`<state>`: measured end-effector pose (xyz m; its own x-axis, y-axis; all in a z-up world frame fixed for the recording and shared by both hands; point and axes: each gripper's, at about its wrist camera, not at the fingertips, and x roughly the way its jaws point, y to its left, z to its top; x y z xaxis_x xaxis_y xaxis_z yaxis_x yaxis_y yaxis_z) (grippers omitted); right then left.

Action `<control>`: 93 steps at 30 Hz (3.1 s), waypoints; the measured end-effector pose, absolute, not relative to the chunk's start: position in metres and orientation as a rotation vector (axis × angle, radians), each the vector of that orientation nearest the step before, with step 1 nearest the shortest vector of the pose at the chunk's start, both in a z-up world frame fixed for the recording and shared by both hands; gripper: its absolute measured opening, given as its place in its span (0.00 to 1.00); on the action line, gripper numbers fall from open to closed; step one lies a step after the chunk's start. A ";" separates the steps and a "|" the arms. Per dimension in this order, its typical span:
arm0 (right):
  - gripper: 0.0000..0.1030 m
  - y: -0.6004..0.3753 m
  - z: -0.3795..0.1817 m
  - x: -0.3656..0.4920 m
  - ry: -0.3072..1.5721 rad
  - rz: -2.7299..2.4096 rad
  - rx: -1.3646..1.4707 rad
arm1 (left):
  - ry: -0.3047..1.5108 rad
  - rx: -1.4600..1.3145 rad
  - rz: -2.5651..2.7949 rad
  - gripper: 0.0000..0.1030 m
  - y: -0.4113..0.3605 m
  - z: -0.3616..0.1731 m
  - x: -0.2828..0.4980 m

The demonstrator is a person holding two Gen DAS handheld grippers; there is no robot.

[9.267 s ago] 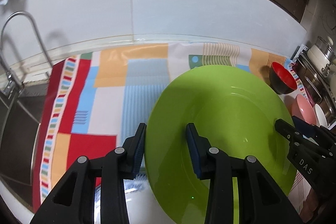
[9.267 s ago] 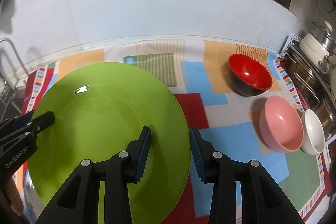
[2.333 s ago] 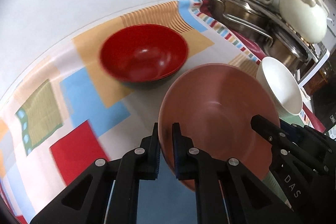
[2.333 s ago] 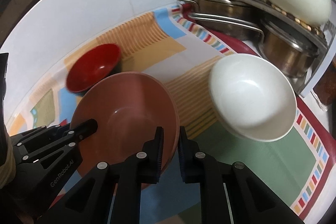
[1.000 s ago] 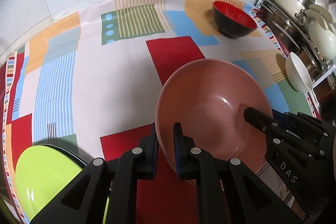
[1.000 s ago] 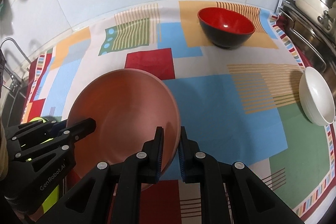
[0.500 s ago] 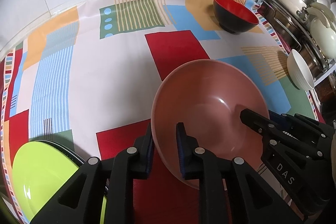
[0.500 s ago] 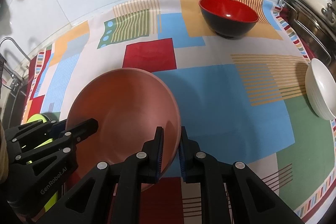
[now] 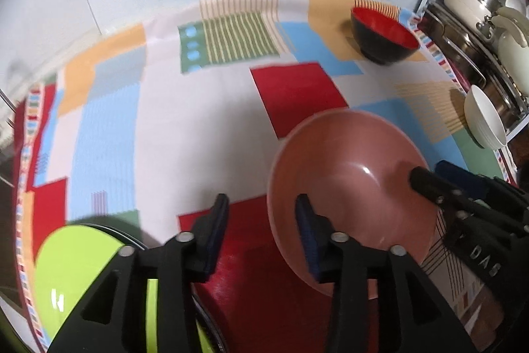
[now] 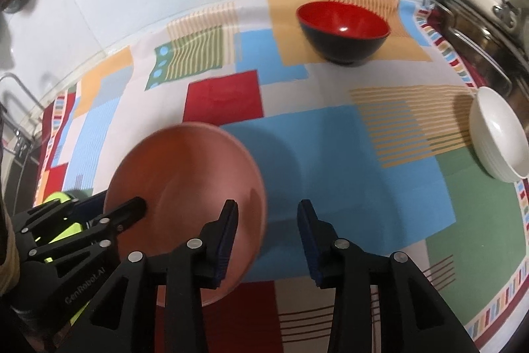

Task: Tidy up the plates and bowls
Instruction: 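Lower the pink bowl onto the cloth beside the green plate and open both grippers, then move both grippers to the white bowl rim, then close both grippers on the white bowl rim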

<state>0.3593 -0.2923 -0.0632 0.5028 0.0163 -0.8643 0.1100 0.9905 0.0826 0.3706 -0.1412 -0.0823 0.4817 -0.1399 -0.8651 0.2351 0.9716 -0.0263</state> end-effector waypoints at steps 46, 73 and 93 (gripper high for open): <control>0.37 -0.549 -0.012 0.292 0.727 -0.609 0.420 | 0.865 0.367 -0.790 0.49 -0.450 -0.016 0.407; 0.15 -0.596 -0.071 0.322 0.833 -0.661 0.526 | 1.052 0.519 -0.807 0.10 -0.529 -0.104 0.455; 0.14 -0.546 -0.029 0.319 0.810 -0.572 0.444 | 0.985 0.358 -0.738 0.10 -0.459 -0.049 0.428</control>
<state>0.3189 -0.5465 -0.0290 0.5548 -0.3032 -0.7748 0.6288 0.7626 0.1518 0.4282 -0.4593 -0.0495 0.3412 -0.3982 -0.8515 0.7052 0.7074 -0.0482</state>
